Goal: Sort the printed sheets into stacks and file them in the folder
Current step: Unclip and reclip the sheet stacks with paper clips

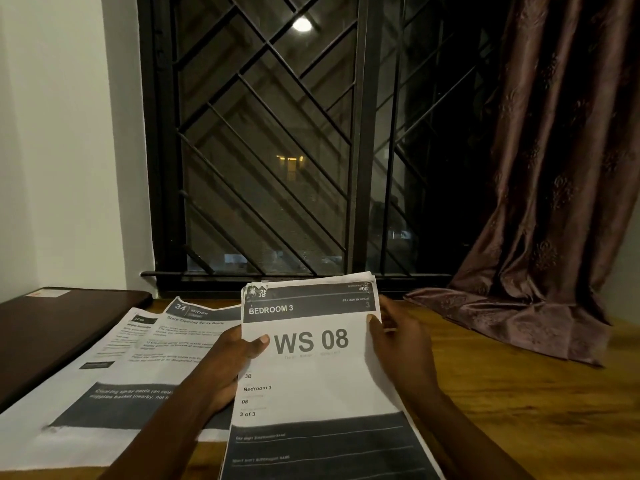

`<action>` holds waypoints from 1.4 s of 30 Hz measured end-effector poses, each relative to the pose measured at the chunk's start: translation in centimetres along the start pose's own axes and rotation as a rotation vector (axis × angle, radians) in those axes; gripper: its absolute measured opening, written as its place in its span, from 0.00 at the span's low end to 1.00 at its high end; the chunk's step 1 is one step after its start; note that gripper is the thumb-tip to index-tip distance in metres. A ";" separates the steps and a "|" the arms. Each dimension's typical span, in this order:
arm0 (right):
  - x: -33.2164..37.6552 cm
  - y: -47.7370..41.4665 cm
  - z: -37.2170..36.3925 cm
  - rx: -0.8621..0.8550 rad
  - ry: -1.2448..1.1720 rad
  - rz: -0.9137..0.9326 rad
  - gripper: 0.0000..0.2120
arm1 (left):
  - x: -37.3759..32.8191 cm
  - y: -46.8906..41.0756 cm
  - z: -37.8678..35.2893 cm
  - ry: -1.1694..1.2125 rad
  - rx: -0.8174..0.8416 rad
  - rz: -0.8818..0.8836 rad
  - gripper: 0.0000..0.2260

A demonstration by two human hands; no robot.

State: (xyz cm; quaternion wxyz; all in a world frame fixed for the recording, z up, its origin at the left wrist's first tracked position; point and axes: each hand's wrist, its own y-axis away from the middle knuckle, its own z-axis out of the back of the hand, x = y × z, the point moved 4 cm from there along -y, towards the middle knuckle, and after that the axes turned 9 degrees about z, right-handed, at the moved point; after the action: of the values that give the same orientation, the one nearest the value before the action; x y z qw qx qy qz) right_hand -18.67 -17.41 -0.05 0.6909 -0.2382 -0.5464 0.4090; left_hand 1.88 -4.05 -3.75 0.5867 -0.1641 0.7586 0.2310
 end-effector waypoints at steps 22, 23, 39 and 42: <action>2.4 0.6 -0.8 0.028 0.173 0.327 0.13 | -0.2 0.5 -0.4 -0.046 -0.005 -0.005 0.09; 2.4 0.6 -0.8 0.023 0.165 0.326 0.13 | -0.2 0.5 -0.4 -0.046 -0.006 -0.006 0.09; 2.3 0.3 0.0 -0.160 0.171 0.383 0.24 | 0.0 0.1 -0.2 -0.003 0.025 -0.023 0.11; 2.4 0.2 -0.1 -0.143 0.212 0.395 0.21 | 0.0 0.1 -0.2 -0.004 0.013 -0.020 0.11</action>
State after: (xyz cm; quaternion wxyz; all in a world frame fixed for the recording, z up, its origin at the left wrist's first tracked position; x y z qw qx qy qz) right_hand -18.51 -15.33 1.06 0.6323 -0.4304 -0.4413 0.4693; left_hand 1.69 -4.05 -3.69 0.5917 -0.1673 0.7571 0.2207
